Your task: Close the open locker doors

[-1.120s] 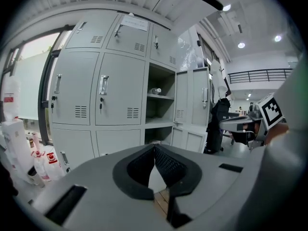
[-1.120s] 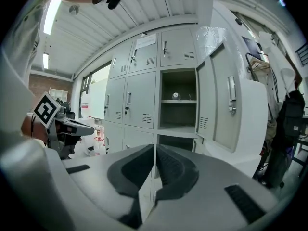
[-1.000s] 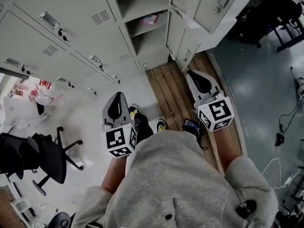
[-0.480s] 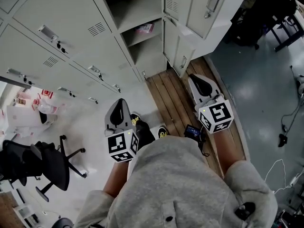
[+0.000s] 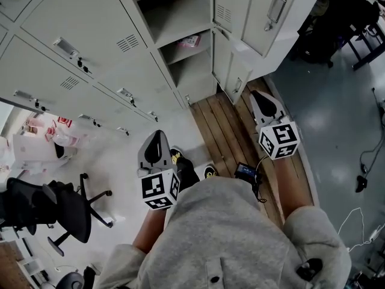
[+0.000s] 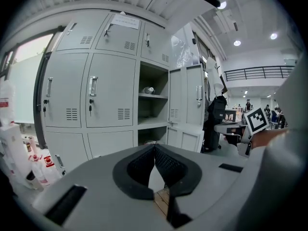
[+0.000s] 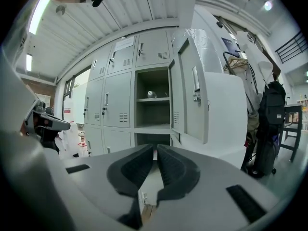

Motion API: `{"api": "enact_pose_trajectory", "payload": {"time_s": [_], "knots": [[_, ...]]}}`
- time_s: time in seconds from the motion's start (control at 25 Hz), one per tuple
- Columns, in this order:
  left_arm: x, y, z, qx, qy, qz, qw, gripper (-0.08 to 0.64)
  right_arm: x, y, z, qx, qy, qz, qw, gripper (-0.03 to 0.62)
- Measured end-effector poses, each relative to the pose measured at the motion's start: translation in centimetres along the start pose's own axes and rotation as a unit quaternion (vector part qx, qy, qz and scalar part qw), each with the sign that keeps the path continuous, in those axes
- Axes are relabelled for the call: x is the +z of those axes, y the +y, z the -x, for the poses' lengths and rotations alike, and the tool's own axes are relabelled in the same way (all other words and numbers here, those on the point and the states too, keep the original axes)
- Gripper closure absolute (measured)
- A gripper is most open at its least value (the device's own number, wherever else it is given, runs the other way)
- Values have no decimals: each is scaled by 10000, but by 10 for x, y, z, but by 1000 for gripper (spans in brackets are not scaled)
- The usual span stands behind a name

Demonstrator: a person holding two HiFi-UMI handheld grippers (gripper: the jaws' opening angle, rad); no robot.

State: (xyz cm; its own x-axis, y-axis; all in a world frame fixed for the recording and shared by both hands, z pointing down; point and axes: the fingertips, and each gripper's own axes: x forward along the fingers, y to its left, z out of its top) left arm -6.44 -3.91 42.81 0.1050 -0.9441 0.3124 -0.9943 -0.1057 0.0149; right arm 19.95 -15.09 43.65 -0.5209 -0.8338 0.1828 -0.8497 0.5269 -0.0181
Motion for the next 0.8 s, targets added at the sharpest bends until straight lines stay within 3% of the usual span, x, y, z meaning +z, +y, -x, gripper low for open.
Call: {"api": "enact_pose_trajectory", "payload": {"time_s": [0.36,0.56,0.68,0.8], "knots": [[4,4,-7,13,34,-42,10000,549,-18,-31,-21,-258,147,-84,9995,554],[2,2,-11,-1,96,-58,9999,549,-25,-45,-41,-107,271,-113,9995,551],[0,3,-10,22,126,-39,9999,549,-35,-50,-50,-40,392,-224,9990,469],[0,8,-9,57,135,-21,9999,549,-44,-57,-62,-75,502,-238,9984,468]]}}
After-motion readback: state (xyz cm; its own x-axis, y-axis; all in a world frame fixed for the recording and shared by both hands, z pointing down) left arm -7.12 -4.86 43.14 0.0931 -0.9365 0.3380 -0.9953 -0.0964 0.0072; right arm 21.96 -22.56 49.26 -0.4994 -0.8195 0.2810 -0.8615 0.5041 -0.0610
